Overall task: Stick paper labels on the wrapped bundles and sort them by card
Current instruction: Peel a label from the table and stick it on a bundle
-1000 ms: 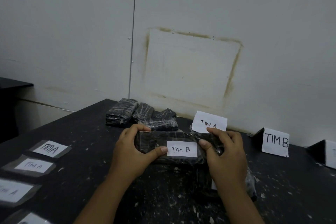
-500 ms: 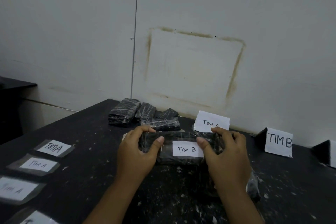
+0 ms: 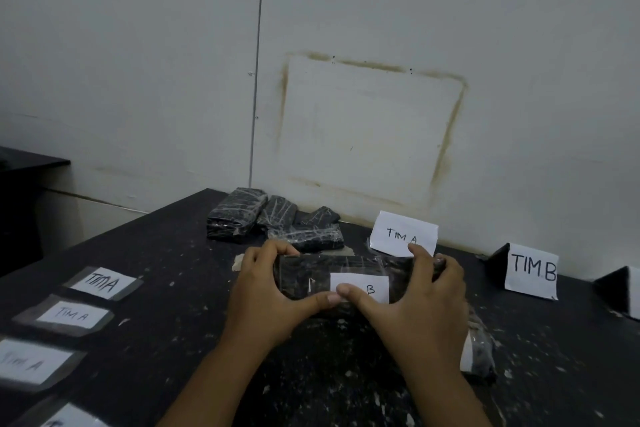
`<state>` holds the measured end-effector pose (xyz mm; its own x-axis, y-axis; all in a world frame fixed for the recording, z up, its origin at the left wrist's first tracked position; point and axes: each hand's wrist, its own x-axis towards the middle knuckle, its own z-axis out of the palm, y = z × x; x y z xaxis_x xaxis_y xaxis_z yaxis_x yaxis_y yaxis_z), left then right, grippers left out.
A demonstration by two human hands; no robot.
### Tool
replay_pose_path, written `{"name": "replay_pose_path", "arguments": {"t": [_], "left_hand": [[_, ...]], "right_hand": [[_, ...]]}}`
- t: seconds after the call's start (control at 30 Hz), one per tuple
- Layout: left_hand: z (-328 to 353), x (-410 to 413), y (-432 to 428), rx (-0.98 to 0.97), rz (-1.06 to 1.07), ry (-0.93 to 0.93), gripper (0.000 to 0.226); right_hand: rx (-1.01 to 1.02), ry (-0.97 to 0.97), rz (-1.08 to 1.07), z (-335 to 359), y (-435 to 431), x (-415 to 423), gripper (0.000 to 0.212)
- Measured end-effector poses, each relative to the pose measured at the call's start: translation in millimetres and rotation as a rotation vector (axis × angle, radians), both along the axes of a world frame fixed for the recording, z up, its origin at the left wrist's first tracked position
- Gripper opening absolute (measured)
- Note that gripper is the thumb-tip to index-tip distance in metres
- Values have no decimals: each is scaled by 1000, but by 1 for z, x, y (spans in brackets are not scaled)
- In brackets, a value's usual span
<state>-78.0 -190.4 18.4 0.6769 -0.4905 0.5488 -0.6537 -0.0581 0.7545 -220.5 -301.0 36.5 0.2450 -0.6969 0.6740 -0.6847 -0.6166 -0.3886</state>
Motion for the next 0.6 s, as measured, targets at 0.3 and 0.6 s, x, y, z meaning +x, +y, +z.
{"name": "replay_pose_path", "arguments": {"t": [0.3,0.6], "left_hand": [[2,-9,-4,-149,89,-115,54],[2,-16,-5,-154,281,-80,55]], "right_hand": [[12,-251,42,2,6,2,93],[57,-335,90,5,8,3,62]]}}
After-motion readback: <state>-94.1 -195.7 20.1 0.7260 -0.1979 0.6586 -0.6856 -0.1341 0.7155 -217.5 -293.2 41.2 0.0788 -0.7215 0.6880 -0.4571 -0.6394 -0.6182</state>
